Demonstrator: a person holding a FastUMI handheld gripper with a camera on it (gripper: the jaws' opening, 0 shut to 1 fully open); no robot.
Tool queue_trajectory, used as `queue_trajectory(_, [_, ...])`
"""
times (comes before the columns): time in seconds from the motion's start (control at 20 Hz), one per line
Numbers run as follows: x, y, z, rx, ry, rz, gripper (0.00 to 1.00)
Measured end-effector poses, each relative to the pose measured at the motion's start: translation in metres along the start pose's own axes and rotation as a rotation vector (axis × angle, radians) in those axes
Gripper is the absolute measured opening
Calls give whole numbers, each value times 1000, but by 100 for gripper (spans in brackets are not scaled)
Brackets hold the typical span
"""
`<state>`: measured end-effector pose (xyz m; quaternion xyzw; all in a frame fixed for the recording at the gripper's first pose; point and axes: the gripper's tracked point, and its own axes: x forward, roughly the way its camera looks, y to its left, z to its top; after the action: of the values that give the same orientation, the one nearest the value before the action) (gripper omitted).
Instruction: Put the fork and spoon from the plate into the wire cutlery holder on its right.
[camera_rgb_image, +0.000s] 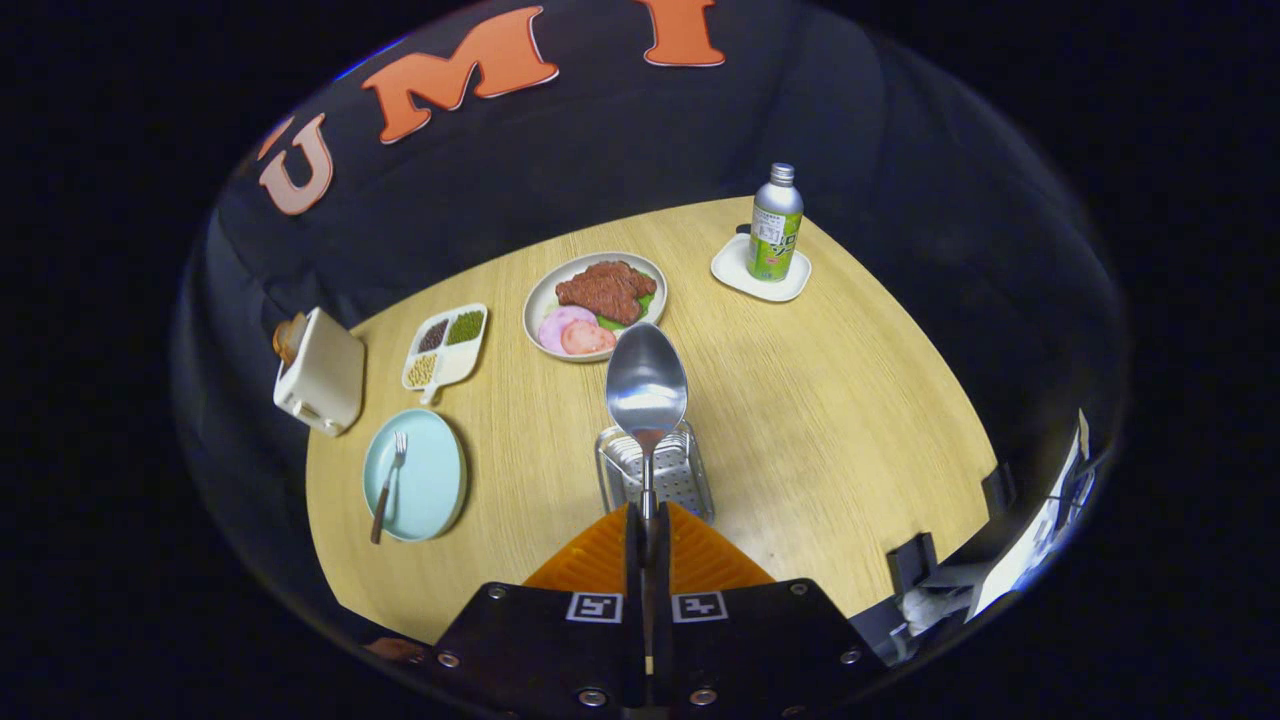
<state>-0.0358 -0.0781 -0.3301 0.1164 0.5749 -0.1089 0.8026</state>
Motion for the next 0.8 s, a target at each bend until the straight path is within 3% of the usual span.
queue_trajectory(0.45, [13, -22, -35, -296, 222, -36, 4])
queue_trajectory(0.8, [17, -13, -17, -256, 225, -21, 8])
